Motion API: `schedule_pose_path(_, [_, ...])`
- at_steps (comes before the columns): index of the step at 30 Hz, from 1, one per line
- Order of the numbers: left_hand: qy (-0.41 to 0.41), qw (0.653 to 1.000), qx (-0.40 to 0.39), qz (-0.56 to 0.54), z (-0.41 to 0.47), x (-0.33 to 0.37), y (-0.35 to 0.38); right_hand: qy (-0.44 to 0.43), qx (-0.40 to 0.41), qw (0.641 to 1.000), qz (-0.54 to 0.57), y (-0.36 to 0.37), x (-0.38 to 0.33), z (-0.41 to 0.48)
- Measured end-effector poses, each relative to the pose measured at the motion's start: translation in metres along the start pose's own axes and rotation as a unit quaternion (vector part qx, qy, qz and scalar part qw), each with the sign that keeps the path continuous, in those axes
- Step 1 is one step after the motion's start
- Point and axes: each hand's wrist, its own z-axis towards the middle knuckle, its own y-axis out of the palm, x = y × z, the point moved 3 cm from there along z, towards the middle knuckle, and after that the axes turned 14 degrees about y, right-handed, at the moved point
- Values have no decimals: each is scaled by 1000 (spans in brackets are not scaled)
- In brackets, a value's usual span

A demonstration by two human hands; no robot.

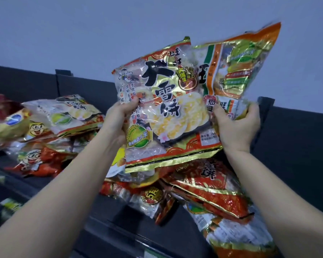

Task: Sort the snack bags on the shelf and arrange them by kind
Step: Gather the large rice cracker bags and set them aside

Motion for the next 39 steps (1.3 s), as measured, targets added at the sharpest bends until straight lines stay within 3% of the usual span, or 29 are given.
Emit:
schedule_pose_path(10, [13, 997, 52, 63, 49, 88, -147, 47, -30, 998, 29, 149, -35, -94])
schedule_pose_path(23, [14, 978, 207, 10, 112, 139, -279, 77, -64, 995, -11, 283, -55, -148])
schedule_pose_path(31, [-3, 982, 189, 23, 155, 137, -283, 23, -74, 995, -56, 321, -50, -130])
schedule_pose_path(39, [47, 990, 128, 44, 207, 117, -296, 35, -112, 962, -245, 355, 2, -117])
